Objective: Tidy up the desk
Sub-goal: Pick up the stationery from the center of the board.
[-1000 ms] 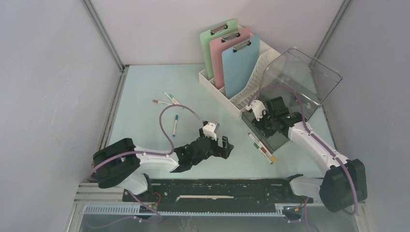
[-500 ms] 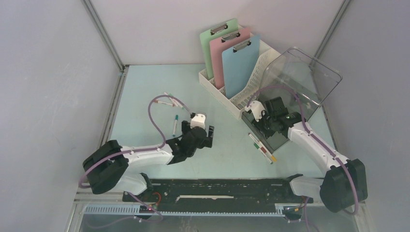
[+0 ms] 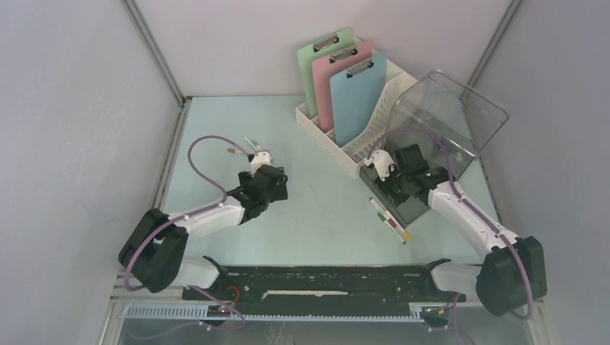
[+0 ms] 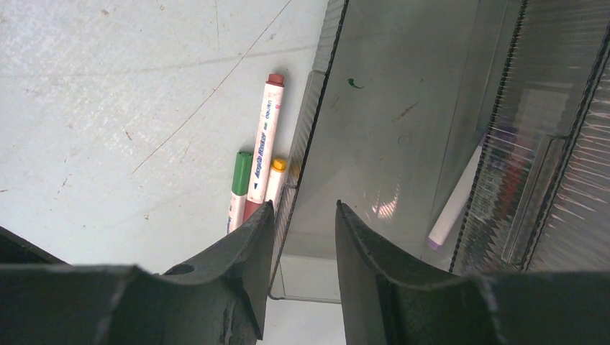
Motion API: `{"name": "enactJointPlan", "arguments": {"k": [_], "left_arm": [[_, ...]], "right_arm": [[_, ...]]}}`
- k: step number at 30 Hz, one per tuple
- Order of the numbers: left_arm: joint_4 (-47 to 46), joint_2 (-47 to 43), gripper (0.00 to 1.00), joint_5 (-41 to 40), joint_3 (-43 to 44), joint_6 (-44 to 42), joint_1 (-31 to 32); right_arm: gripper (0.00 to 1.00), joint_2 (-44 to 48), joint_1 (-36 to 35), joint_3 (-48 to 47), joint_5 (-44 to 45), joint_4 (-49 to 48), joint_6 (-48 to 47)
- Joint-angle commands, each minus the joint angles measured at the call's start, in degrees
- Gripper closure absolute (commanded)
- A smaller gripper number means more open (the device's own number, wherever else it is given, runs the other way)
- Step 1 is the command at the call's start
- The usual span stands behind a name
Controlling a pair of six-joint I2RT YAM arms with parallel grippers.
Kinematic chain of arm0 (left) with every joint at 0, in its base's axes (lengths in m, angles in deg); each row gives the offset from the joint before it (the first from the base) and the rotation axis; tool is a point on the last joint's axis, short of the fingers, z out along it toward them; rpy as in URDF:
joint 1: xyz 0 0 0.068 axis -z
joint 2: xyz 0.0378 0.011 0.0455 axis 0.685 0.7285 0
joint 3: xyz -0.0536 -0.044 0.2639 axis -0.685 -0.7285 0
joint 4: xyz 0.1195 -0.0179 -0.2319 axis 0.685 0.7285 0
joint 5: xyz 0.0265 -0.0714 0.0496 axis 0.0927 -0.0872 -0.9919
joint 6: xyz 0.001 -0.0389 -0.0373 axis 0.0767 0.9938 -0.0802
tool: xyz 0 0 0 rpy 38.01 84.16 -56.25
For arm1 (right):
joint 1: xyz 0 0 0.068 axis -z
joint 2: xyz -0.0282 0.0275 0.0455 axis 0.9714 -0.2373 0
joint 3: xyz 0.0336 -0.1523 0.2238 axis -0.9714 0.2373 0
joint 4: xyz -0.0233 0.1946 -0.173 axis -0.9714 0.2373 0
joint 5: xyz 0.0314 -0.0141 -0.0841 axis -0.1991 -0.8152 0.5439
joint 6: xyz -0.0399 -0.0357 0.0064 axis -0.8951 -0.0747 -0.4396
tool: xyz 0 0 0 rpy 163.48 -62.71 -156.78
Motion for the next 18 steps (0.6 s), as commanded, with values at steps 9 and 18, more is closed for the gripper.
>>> {"name": "enactJointPlan", "arguments": {"k": [9,18], "left_arm": [[10.03,13.35,0.32,3.57,10.98,1.54,-7.42],[13.58,18.3,0.45,4.5,13.99,0.73,-8.48]], "right_arm": [[0.56,0.89,-0.74,0.07,-0.15,0.57,-0.86],[0.56,0.85,-1.3,0.06,-0.16,0.65,-1.04]]}}
